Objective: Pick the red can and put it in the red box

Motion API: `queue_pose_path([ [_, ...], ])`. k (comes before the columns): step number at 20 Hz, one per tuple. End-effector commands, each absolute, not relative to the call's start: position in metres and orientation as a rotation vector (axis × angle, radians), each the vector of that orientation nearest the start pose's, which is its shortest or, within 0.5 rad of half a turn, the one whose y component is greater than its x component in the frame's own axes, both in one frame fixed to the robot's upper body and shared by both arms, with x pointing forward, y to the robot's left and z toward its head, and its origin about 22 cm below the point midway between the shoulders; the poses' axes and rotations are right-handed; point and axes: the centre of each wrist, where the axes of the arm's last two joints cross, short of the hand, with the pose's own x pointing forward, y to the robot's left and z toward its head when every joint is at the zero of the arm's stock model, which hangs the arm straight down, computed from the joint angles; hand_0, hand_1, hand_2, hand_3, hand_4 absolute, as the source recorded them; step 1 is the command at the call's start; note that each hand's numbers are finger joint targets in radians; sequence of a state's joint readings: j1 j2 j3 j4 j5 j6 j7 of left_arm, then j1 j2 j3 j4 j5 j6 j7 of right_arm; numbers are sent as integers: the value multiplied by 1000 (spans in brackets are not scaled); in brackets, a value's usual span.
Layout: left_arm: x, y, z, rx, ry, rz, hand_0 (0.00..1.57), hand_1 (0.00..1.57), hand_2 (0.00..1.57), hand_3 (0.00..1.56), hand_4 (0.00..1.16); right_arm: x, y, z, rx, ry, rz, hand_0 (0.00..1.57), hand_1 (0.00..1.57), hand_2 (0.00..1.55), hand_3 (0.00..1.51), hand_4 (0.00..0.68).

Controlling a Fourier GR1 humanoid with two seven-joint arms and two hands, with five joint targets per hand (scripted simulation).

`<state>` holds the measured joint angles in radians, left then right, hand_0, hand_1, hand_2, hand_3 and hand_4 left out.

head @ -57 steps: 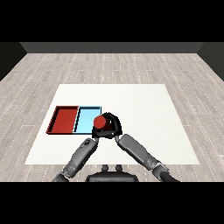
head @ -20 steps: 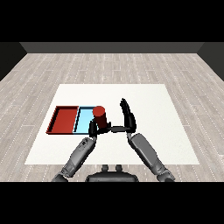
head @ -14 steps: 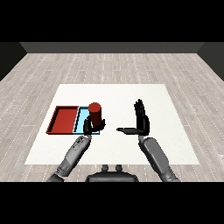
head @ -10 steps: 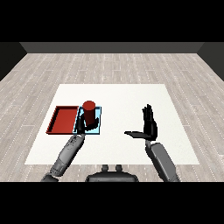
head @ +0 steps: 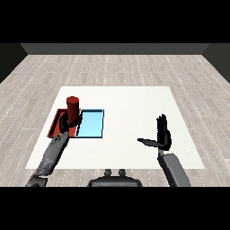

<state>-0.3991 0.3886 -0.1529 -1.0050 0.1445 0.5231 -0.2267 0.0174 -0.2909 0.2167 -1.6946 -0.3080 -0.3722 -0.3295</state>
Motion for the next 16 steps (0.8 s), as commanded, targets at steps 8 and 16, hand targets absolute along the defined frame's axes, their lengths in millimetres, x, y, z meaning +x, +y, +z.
queue_pose_path([
  [8,362,353,-24,796,-1357,-71,1571,1571,1564,1493,1058,261,-258,9,-204,-1843,-110,0,0,0,0,0],
  [16,343,351,-62,869,-1024,-108,650,650,700,0,644,271,-252,-8,-180,-1826,-163,0,0,0,0,0],
])
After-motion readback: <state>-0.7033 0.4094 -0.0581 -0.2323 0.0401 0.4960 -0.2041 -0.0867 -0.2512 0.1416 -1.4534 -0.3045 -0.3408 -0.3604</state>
